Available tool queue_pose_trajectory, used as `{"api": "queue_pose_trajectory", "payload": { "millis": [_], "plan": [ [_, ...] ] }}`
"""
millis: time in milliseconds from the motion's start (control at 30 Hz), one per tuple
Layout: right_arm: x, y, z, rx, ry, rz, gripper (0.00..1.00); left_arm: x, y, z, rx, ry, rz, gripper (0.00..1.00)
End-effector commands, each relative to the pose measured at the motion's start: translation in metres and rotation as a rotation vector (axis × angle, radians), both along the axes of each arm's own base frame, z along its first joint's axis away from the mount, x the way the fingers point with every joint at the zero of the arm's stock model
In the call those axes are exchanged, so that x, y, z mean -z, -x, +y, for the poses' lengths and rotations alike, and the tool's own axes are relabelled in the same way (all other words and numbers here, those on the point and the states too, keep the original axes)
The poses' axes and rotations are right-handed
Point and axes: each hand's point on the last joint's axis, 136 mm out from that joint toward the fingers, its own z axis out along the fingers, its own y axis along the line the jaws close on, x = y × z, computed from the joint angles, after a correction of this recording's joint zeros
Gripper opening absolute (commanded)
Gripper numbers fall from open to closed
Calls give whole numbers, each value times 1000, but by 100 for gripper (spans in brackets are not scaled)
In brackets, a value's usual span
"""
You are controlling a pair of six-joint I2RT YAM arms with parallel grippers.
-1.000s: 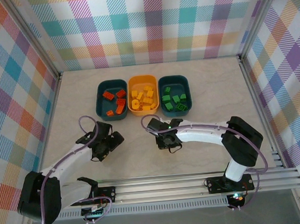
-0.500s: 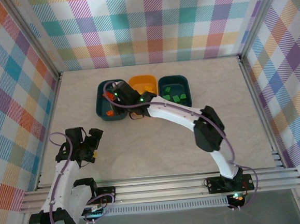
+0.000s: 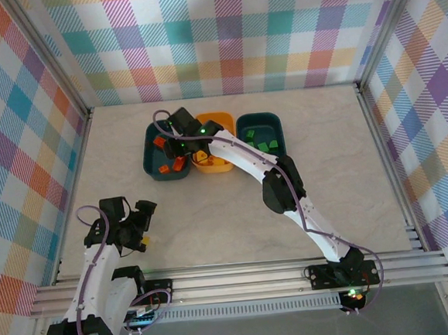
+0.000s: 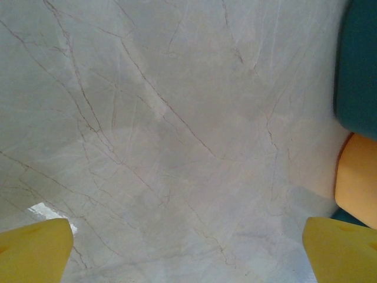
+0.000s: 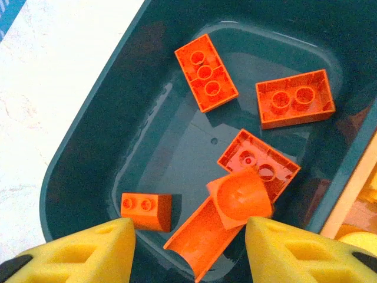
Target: Sort the legos into containers by color
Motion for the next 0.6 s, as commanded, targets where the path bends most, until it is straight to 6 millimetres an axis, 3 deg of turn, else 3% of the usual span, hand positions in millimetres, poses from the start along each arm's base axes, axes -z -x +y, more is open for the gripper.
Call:
{"api": "queue_pose_trajectory", "payload": {
  "millis": [0, 200, 267, 400, 467, 567],
  "plan": [
    [-63, 17, 1, -60, -66, -68, 58, -16, -12, -1, 1, 21, -39, 100],
    [-109, 39, -24, -65, -121, -130, 60, -39, -24, 0, 23, 3, -102, 100],
    [-116, 52, -42, -60, -132, -156, 62, -56, -31, 2, 37, -21, -149, 100],
    [-147, 84, -87, -51, -187, -255, 69, -102, -47, 10, 40, -90, -257, 100],
    [-165, 105, -112, -57, -218, -313, 74, -127, -52, 14, 16, -113, -310, 100],
    [-185, 134, -149, -71, -254, -411, 100, -154, -60, 20, 10, -178, -381, 100]
  ]
}}
